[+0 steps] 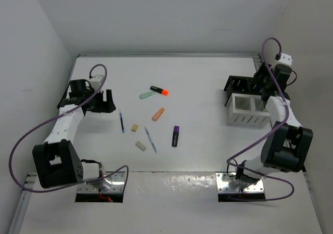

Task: Sort the stationery into containers
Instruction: Grab a piece of stationery with the left arm

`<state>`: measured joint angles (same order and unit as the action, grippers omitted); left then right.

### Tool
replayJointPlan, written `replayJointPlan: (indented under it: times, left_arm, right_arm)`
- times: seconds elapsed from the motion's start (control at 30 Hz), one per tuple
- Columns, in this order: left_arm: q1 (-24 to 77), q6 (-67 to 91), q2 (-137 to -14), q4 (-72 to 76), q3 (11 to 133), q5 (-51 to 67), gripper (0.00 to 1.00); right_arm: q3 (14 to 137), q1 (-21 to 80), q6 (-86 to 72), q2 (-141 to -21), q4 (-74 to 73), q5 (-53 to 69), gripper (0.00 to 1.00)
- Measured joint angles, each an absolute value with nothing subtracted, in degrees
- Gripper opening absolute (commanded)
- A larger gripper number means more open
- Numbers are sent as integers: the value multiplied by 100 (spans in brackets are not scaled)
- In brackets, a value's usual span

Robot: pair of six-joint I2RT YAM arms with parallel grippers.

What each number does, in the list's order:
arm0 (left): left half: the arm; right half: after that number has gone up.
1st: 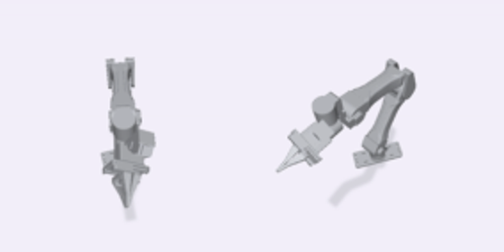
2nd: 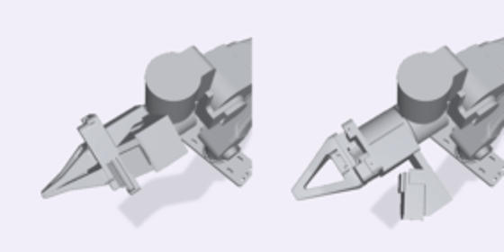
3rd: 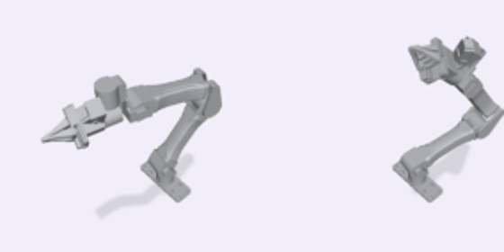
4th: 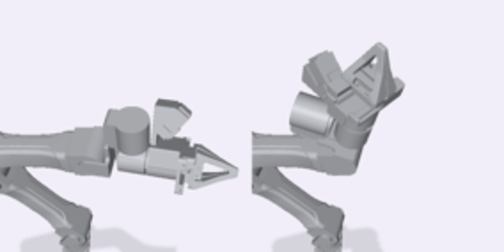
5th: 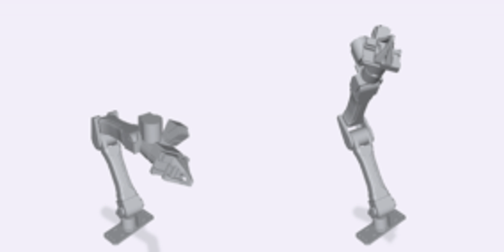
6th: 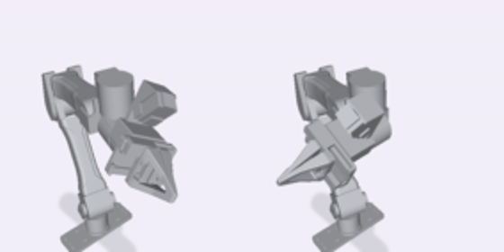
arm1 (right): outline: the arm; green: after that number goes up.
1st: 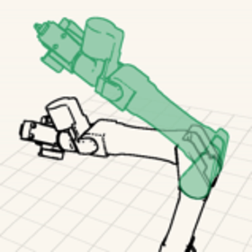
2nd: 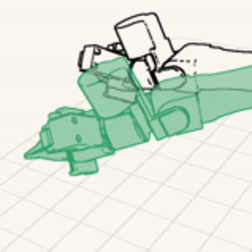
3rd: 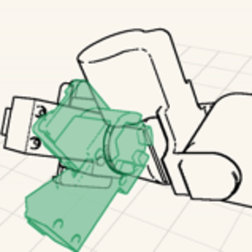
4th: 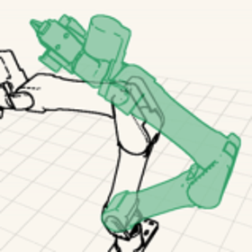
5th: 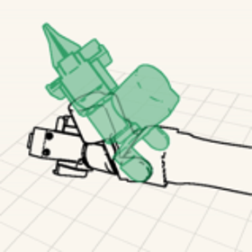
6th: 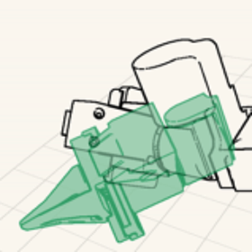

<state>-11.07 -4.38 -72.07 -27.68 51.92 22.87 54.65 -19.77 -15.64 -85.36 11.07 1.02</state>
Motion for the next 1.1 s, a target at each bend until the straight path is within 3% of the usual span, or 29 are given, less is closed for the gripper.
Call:
replayJointPlan:
  times: [0.37, 0.6, 0.87, 0.97, 1.0, 1.1]
  left_arm:
    - [268, 751, -8346, -2805, 5192, 473, 74]
    - [545, 1127, -9284, -2775, 5301, -12, 70]
    - [814, 1297, -9662, -2733, 5452, -379, 50]
    - [814, 1321, -9692, -2652, 5465, -423, 38]
    - [792, 1315, -9721, -2655, 5494, -410, 29]
    - [711, 1258, -9828, -2703, 5618, -311, 24]
  right_arm:
    - [5465, -775, -1411, -7559, 36, 864, 59]
    - [5540, -449, -1533, -7465, -751, 1052, 59]
    - [5662, -314, -1590, -7463, -1120, 1164, 57]
    - [5686, -290, -1647, -7463, -1199, 1251, 55]
    - [5732, -285, -1662, -7465, -1258, 1291, 54]
    - [5988, -250, -1715, -7542, -1389, 1538, 54]
